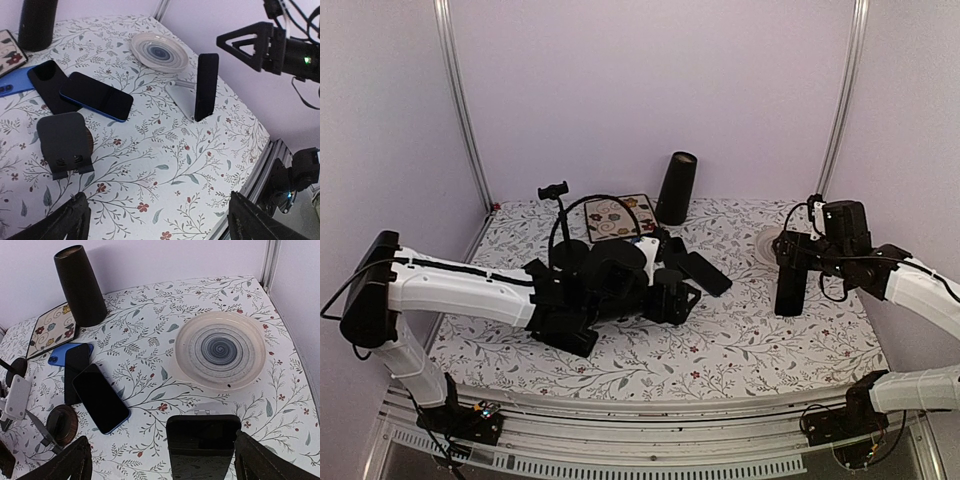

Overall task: Place the phone on the phone stand
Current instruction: Place the phone on the phone stand, then move the phone stand to the center of the board.

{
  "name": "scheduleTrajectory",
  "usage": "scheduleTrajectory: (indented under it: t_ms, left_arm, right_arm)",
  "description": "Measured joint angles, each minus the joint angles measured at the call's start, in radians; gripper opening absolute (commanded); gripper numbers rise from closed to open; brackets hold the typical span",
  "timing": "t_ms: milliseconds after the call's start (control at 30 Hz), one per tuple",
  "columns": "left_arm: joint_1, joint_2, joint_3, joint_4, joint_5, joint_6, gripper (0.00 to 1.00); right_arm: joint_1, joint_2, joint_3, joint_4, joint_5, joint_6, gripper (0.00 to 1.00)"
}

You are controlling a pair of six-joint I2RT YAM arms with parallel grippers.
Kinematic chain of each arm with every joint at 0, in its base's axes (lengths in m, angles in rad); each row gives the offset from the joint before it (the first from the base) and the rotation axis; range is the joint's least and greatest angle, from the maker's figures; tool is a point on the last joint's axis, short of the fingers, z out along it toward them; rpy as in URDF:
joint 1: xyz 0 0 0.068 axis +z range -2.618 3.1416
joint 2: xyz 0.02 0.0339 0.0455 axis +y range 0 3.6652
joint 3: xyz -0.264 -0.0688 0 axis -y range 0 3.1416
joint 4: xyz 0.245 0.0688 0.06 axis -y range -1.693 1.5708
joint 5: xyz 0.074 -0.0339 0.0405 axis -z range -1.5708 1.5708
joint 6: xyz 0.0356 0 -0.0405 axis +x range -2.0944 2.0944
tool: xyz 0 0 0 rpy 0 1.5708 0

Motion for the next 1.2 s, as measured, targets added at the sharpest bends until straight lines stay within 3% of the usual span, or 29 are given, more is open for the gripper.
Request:
scheduleTrajectory:
  t_ms: [333,667,933,1200]
  left_arm:
    - [0.127,0.154,0.235,-0.193,-0.029,-0.003,0.95]
    - [0.203,0.425,0.479,-0.346,-0.056,0.052,0.94]
    - [0.229,0.507,0.527,-0.407,-0.059,0.082,0.91]
    - [0.242,0.517,0.537,-0.404,-0.035,0.103,0.78]
  right_arm:
    - [0.009,-0.046,0.027,-0.036,-0.09,0.009,0.99]
    - [0.009,-0.086,0.027,-0.064,-0.137,0.011,0.99]
    - [0.009,-0.098,0.027,-0.066,-0.162,0.011,0.99]
    - [0.009,-0.098,0.027,-0.066,-0.173,0.013,0.99]
